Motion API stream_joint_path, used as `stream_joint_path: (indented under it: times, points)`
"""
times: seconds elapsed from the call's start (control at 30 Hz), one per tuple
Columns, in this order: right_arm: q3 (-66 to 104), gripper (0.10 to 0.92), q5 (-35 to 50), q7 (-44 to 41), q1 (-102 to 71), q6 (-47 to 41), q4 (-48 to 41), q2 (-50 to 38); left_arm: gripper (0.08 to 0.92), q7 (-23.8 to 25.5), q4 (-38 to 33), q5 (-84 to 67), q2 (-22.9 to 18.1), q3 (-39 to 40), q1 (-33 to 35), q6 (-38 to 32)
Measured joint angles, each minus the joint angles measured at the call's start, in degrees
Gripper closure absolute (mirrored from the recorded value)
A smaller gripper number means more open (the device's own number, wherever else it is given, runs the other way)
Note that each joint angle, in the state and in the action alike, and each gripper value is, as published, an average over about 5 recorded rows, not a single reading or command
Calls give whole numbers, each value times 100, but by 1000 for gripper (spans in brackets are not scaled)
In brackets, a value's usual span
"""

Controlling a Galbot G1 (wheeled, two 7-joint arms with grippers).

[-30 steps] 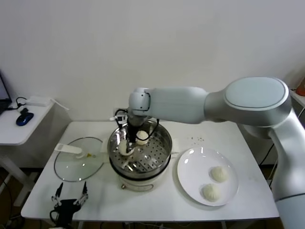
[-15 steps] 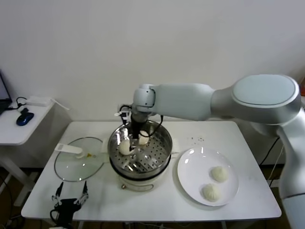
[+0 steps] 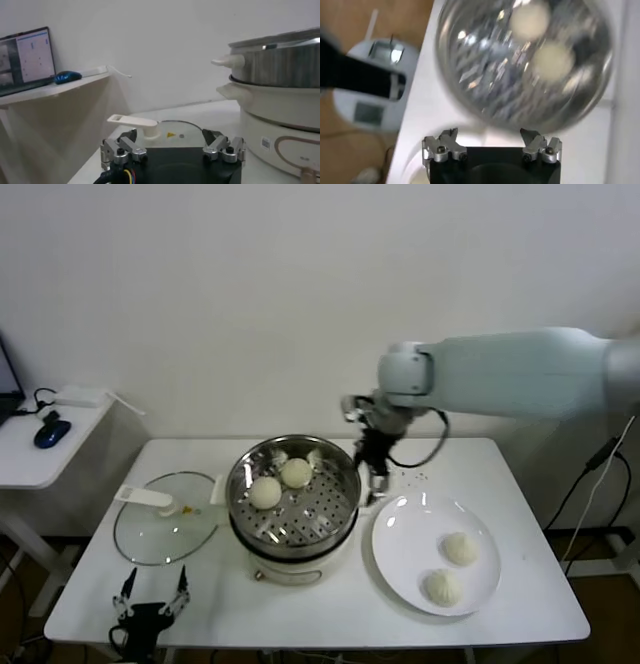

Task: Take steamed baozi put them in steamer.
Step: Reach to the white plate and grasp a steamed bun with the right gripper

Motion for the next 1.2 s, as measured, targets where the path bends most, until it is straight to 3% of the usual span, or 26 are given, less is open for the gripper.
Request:
stream_joint_path:
  times: [0.53, 1.2]
  points:
    - [-530, 203, -1342, 368, -654, -39, 803, -1689, 177, -38, 154, 62, -76, -18, -6, -90]
    - [533, 203, -1945, 857, -2415, -219, 307, -1978, 177, -63, 272, 135, -42, -60, -12, -160]
